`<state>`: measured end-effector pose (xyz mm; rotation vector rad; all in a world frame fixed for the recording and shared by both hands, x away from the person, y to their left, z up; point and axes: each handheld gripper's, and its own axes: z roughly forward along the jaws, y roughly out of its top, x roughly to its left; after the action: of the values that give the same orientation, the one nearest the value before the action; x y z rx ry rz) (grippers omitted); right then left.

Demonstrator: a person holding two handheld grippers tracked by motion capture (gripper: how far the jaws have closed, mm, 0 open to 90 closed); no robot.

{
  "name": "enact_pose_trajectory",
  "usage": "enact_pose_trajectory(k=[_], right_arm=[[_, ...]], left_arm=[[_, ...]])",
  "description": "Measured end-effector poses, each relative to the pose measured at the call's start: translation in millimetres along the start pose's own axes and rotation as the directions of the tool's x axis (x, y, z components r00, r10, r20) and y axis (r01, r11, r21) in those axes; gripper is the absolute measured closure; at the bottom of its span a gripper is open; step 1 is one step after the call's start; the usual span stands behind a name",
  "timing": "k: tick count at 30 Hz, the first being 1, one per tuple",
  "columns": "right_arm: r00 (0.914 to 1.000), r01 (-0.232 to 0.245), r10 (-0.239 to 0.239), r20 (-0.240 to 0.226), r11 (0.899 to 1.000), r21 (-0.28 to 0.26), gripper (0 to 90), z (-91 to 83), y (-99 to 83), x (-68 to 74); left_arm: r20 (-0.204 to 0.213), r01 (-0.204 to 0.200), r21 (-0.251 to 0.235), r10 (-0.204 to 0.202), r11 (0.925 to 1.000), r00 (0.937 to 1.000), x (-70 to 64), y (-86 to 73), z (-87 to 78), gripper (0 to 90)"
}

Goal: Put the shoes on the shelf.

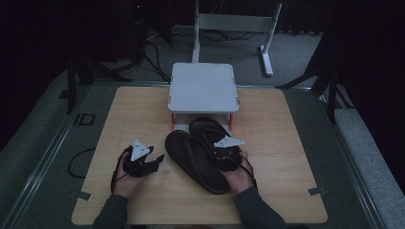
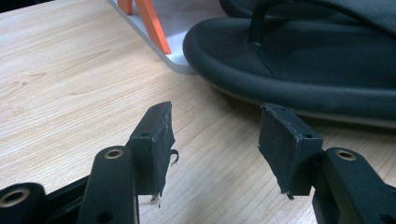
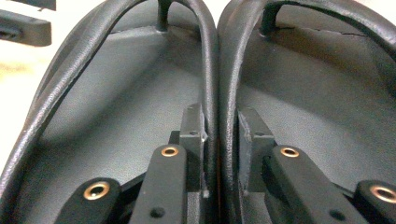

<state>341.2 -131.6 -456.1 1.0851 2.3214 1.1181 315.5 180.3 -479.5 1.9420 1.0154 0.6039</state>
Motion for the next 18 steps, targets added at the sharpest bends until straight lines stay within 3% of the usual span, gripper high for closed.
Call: enact_pose_trajectory(k=[18], right_arm=[[0.9895,-0.099,0.1,0.104,0.995,-0.016,75.2,18.8,17.5,-12.5]], left_arm=[[0.001,-0.003,0.002,0.003,1.0,1.0,-0.1,-0.2,0.2,44.8]])
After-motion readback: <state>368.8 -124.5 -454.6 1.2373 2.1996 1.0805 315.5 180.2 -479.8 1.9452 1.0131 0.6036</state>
